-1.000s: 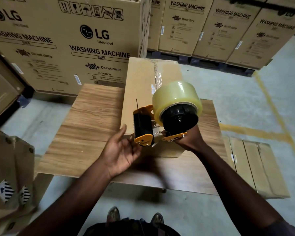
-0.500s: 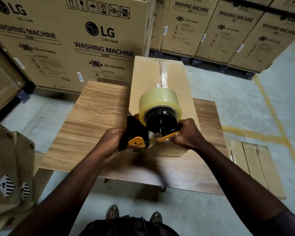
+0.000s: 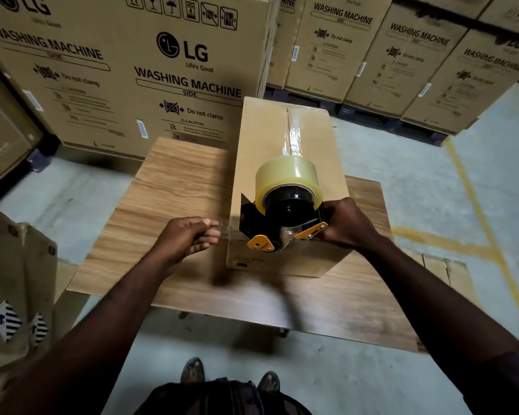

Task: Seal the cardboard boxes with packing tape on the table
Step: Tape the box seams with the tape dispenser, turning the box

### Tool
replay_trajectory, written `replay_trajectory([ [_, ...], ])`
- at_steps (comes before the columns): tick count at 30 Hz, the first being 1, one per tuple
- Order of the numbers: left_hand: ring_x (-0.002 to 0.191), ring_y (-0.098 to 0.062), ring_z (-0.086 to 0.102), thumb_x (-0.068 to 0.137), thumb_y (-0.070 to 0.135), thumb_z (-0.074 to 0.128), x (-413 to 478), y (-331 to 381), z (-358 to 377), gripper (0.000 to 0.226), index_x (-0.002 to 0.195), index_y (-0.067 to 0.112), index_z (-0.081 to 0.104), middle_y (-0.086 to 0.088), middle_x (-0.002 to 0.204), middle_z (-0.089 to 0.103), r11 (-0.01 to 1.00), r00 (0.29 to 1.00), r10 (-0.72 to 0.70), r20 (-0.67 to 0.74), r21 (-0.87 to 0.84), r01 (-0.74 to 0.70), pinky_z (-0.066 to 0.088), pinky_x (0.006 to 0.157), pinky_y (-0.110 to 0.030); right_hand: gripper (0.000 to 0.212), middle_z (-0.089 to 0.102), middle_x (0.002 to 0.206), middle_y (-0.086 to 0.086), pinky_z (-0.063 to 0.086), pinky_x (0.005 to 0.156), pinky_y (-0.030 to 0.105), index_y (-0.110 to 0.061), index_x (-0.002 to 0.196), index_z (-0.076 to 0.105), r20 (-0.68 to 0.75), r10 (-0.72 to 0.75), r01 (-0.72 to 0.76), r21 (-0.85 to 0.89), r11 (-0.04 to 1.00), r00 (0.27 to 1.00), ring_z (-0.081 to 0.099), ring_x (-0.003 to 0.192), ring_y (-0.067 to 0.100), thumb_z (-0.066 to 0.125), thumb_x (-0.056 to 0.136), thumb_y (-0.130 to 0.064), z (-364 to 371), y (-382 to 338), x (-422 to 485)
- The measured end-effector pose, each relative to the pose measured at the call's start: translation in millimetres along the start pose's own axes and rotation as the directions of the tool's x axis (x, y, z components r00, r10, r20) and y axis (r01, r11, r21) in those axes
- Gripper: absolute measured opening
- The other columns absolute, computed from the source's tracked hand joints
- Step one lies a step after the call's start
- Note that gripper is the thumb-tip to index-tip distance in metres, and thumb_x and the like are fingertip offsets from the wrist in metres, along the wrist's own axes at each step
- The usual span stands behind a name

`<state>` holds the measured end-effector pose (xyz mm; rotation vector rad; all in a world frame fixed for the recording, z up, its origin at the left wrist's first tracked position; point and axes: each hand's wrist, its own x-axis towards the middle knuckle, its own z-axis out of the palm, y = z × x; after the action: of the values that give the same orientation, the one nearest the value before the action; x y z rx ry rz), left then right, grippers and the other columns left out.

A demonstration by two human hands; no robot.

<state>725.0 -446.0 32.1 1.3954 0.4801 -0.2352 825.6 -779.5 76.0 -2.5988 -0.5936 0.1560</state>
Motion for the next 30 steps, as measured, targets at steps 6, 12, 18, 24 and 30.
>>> replay_trajectory([
  [6, 0.080, -0.015, 0.067, 0.102, 0.015, 0.055, 20.7, -34.5, 12.6, 0.017, 0.107, 0.011, 0.071, -0.009, 0.091, 0.075, 0.998, 0.999, -0.008, -0.037, 0.057, 0.010, 0.054, 0.067, -0.021, 0.041, 0.068, 0.070, 0.010, 0.037, 0.054, 0.030, -0.020, 0.073, 0.063, 0.049, -0.005, 0.010, -0.114, 0.993, 0.999, 0.060, 0.062, 0.025, 0.064, 0.062, -0.060, -4.9, -13.4, -1.1],
  [12, 0.059, -0.016, 0.046, 0.104, 0.009, 0.049, 35.4, -79.9, 41.3, 0.013, 0.114, 0.011, 0.057, -0.009, 0.081, 0.059, 0.985, 0.981, -0.169, -0.093, 0.007, 0.171, 0.038, 0.054, -0.028, 0.035, 0.069, 0.076, 0.014, 0.034, 0.057, 0.029, -0.018, 0.079, 0.061, 0.092, -0.021, 0.039, -0.196, 0.980, 0.996, 0.065, 0.073, 0.037, 0.074, 0.072, -0.049, -5.9, -11.9, -0.2],
  [18, 0.065, -0.011, 0.045, 0.103, 0.038, 0.053, 41.1, -64.5, 31.5, 0.020, 0.104, 0.021, 0.062, 0.005, 0.080, 0.056, 0.989, 0.986, -0.096, -0.136, -0.128, 0.079, 0.032, 0.058, -0.026, 0.046, 0.068, 0.081, 0.019, 0.038, 0.058, 0.032, -0.010, 0.088, 0.066, 0.062, -0.030, 0.044, -0.232, 0.972, 0.998, 0.064, 0.077, 0.043, 0.069, 0.070, -0.053, -3.9, -11.4, -1.2],
  [24, 0.092, -0.015, 0.052, 0.104, 0.040, 0.048, 36.6, -61.2, 37.1, 0.016, 0.105, 0.028, 0.059, 0.002, 0.108, 0.059, 0.990, 0.990, -0.139, -0.036, 0.011, 0.139, 0.040, 0.075, -0.032, 0.056, 0.068, 0.079, 0.015, 0.039, 0.057, 0.032, -0.016, 0.086, 0.065, 0.071, -0.006, 0.020, -0.203, 0.979, 0.997, 0.064, 0.075, 0.040, 0.058, 0.063, -0.066, -3.7, -11.2, -1.7],
  [30, 0.081, -0.013, 0.056, 0.102, 0.036, 0.053, 39.3, -46.3, 33.5, 0.015, 0.102, 0.023, 0.062, 0.000, 0.092, 0.062, 0.992, 0.999, -0.019, -0.036, -0.127, 0.014, 0.041, 0.069, -0.028, 0.054, 0.069, 0.079, 0.014, 0.040, 0.057, 0.032, -0.017, 0.086, 0.065, 0.065, -0.027, 0.040, -0.218, 0.975, 0.998, 0.065, 0.076, 0.040, 0.054, 0.064, -0.065, -1.7, -6.4, 0.4],
])
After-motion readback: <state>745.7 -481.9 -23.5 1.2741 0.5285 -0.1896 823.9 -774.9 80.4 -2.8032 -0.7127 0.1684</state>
